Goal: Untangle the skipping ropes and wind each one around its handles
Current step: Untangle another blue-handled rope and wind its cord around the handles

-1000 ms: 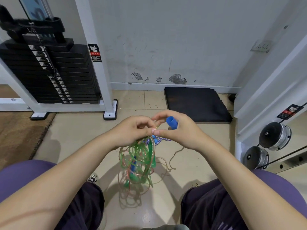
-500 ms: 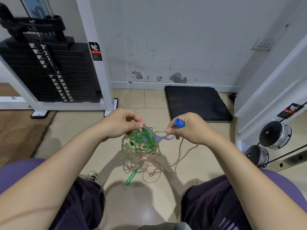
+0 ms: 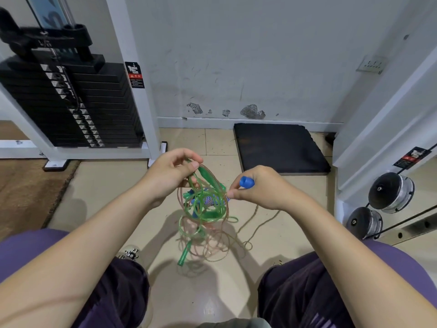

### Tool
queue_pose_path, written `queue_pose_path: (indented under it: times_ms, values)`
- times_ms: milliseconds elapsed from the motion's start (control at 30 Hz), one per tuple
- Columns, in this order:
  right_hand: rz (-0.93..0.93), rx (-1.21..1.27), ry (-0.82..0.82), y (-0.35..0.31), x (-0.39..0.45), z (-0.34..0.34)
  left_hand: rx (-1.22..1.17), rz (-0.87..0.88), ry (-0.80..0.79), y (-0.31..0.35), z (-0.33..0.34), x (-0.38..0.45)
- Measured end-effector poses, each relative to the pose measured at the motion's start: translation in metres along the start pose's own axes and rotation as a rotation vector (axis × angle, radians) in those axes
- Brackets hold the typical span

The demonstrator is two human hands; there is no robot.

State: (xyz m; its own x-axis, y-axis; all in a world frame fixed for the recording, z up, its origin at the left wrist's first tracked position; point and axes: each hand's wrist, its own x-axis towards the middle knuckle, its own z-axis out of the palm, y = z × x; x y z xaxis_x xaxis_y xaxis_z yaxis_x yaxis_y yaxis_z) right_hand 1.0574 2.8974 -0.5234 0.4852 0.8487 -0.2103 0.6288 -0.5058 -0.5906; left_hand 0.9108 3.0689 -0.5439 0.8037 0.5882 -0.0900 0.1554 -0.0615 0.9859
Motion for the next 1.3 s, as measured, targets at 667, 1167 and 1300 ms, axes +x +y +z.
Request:
queue_pose_path:
  times_ms: [667, 1167, 1300]
  values:
    - [-0.158, 0.776, 0.192, -0.012, -0.011, -0.006, 0.484, 0.124, -0.403, -0.011, 0.011, -0.005]
    - [0.010, 0.166, 0.007, 0.004, -0.007, -0.005, 0.480, 0.014, -0.199, 0.001, -0.004, -0.002]
    - [-0.113, 0.250, 0.059, -0.002, -0.009, -0.001, 0.490, -0.005, -0.274, 0.002, 0.003, -0.006]
